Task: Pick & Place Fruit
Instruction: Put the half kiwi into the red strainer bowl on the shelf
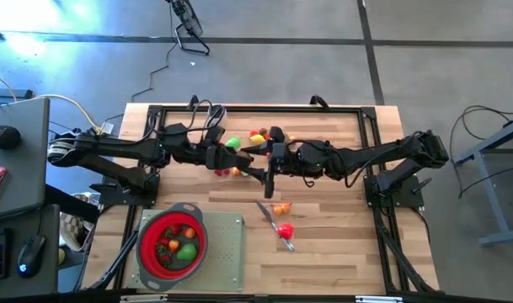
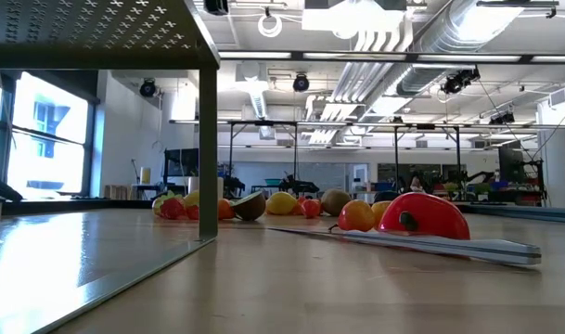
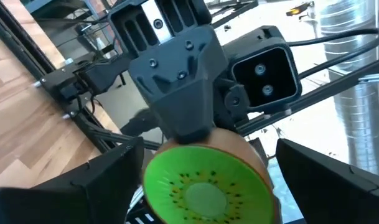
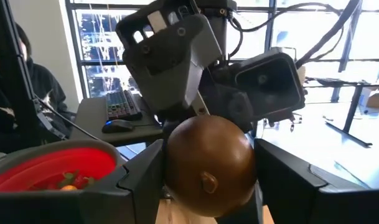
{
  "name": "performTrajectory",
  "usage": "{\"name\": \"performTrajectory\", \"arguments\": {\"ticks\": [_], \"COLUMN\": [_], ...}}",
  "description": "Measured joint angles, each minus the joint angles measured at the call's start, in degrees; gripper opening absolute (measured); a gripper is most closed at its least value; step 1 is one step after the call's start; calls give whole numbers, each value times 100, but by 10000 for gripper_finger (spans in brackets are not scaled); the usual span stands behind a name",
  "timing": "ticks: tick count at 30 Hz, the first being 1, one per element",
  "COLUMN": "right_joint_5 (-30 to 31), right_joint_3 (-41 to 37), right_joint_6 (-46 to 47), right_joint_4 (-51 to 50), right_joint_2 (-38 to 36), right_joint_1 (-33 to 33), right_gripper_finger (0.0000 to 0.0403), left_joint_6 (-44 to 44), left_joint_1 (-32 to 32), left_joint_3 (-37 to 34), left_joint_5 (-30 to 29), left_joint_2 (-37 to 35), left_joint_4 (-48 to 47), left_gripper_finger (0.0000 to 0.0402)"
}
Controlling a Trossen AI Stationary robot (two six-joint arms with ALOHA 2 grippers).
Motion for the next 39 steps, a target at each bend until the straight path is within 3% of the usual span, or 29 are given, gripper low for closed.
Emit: {"name": "performTrajectory", "arguments": {"ticks": [16, 33, 39], "right_joint_5": [187, 196, 192], "right_joint_3": [2, 3, 2], "right_joint_6": [-74, -69, -71], "right_joint_4": [-10, -35, -43], "right_joint_2": [-2, -2, -2], "right_joint_1": [2, 2, 2], "right_gripper_finger": [213, 214, 243], "left_joint_6": [26, -20, -23], "left_joint_1": [6, 9, 9], "left_joint_3": [-2, -9, -9], "left_joint_5": [0, -11, -17], "left_joint_2": [3, 7, 7], "left_joint_4": [-10, -6, -5], "left_gripper_finger": [238, 234, 242]}}
